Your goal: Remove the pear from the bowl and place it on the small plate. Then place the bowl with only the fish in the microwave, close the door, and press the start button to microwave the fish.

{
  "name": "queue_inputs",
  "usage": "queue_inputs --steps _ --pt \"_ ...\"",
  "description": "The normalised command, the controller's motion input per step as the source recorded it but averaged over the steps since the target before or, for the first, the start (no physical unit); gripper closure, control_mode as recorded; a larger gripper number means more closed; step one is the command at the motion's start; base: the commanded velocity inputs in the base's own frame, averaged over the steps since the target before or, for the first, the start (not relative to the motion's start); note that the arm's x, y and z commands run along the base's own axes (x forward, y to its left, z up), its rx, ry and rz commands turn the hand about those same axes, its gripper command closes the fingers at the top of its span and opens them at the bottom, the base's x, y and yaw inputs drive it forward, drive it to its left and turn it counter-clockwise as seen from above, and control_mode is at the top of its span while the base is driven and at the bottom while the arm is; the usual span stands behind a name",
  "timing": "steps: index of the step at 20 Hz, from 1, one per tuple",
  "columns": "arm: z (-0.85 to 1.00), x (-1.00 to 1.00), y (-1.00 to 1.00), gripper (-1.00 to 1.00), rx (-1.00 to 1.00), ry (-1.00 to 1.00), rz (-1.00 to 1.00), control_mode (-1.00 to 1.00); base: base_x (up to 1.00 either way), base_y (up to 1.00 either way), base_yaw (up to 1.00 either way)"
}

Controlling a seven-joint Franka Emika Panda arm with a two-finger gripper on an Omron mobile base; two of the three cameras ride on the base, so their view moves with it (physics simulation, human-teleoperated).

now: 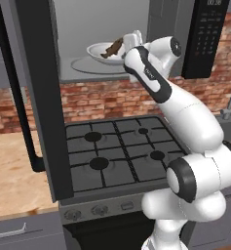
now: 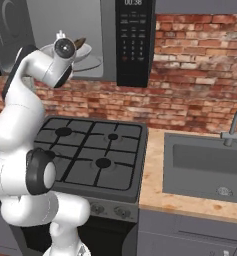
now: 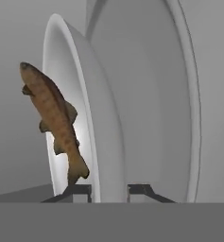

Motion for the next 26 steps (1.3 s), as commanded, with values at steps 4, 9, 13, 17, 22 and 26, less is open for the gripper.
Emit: queue_inputs --steps 4,9,13,17,22,26 --pt "-0.03 0.0 0.06 -1.0 0.0 0.0 0.0 -1.0 0.0 0.0 0.0" --pt "0.04 -0.42 0.0 -1.0 0.0 -0.1 0.01 -1.0 0.0 0.0 0.0" --pt "0.01 -0.81 0.0 -1.0 0.0 -0.23 0.04 -1.0 0.0 0.0 0.0" --pt "-0.29 -1.0 -0.02 -1.0 -0.01 -0.23 0.03 -1.0 0.0 0.0 0.0" --pt "-0.94 -1.0 0.0 -1.0 -0.17 -0.22 0.0 -1.0 0.0 0.0 0.0" --pt "-1.0 -0.36 0.09 -1.0 -0.31 0.06 0.01 -1.0 0.0 0.0 0.0"
